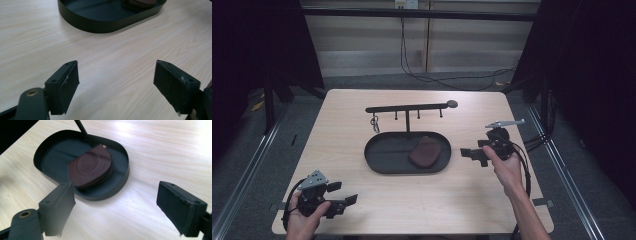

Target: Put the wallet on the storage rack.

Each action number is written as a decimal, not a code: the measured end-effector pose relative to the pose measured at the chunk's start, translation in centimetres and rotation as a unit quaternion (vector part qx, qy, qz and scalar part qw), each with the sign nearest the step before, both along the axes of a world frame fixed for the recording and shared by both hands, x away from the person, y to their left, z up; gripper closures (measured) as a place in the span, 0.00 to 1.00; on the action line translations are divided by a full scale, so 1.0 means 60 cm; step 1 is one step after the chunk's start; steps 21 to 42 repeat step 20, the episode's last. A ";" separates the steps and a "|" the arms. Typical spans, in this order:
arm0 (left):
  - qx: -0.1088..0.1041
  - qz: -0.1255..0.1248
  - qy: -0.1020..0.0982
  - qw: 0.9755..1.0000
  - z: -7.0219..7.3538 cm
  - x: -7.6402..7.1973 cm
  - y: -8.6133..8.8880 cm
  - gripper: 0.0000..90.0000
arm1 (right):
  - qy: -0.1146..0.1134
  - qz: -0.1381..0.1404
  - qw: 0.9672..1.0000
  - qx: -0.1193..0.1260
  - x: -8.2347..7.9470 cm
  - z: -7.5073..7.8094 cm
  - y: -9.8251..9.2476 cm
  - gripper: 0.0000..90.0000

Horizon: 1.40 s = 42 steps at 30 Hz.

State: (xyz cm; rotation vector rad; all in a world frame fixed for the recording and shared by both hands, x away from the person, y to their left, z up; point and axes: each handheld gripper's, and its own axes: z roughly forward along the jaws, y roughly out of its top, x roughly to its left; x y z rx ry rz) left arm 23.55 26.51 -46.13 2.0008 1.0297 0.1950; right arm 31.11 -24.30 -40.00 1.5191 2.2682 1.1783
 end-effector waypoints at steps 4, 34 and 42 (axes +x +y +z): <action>-0.001 0.001 0.000 1.000 0.000 0.000 0.002 0.23 | -0.005 -0.017 1.000 -0.004 -0.031 -0.014 -0.013 0.20; -0.011 0.008 -0.004 1.000 0.006 0.000 0.011 0.22 | -0.021 -0.071 0.997 0.027 -0.119 -0.087 -0.061 0.19; -0.011 0.008 -0.004 1.000 0.006 0.000 0.011 0.22 | -0.021 -0.071 0.997 0.027 -0.119 -0.087 -0.061 0.19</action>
